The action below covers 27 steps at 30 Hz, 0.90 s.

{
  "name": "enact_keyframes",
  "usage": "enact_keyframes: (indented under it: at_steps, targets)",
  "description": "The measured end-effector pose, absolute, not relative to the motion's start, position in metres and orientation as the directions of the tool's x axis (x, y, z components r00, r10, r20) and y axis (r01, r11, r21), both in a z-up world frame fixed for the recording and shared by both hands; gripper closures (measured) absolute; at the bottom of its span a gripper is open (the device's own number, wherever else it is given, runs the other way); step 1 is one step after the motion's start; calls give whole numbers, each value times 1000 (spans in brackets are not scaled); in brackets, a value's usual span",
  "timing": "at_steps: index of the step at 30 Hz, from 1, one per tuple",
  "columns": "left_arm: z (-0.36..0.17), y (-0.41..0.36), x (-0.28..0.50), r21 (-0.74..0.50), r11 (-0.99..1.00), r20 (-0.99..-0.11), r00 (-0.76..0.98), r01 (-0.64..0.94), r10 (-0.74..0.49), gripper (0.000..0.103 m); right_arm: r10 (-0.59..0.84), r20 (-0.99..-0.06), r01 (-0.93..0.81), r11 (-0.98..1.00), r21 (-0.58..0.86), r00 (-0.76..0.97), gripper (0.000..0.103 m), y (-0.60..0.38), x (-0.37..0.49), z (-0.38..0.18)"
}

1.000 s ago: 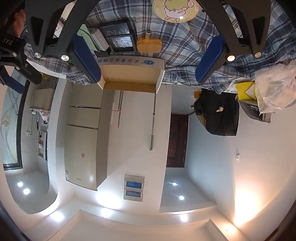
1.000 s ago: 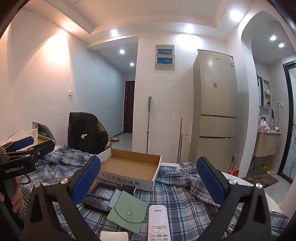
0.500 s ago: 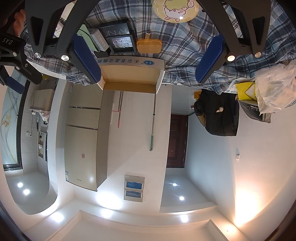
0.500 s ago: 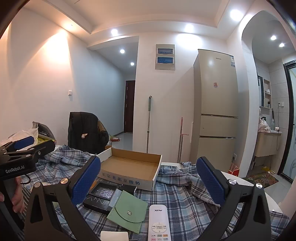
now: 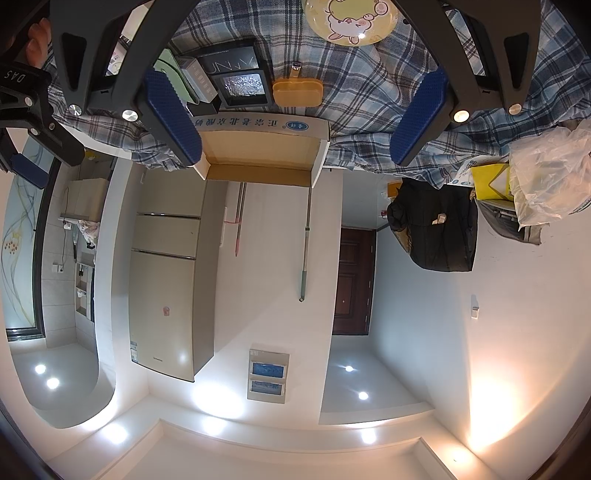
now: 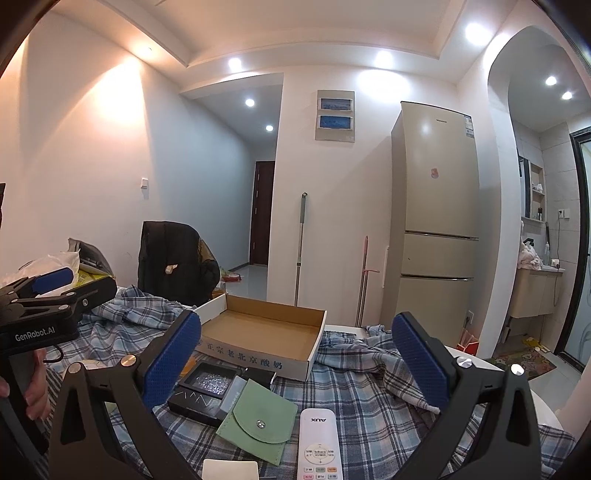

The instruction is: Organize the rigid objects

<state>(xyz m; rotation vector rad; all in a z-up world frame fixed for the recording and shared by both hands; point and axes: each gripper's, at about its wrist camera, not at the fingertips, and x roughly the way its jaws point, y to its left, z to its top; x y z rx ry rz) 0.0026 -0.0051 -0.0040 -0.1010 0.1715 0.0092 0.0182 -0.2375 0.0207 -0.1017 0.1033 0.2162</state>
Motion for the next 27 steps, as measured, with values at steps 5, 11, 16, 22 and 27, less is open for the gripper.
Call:
enact_keyframes:
  at_steps: [5,11,16,22,27]
  targets:
    - [-4,-5,2,-99,995,-171,985,-18,1,0,209,-120,-220,972,-82,970,0,-239,19,22]
    - [-5,-5,3,-98,995,-170,985,-18,1,0,213,-123,-224,971,-85,969,0,-239,20,22]
    - [-4,-5,3,-99,995,-173,985,-18,1,0,221,-114,-233,967,-104,969,0,-236,18,22]
    - [-4,-5,3,-97,995,-172,985,-18,1,0,228,-108,-240,963,-120,968,0,-233,15,22]
    - [-5,-5,-2,-95,995,-162,987,-18,2,0,227,-105,-240,963,-124,968,0,-232,14,22]
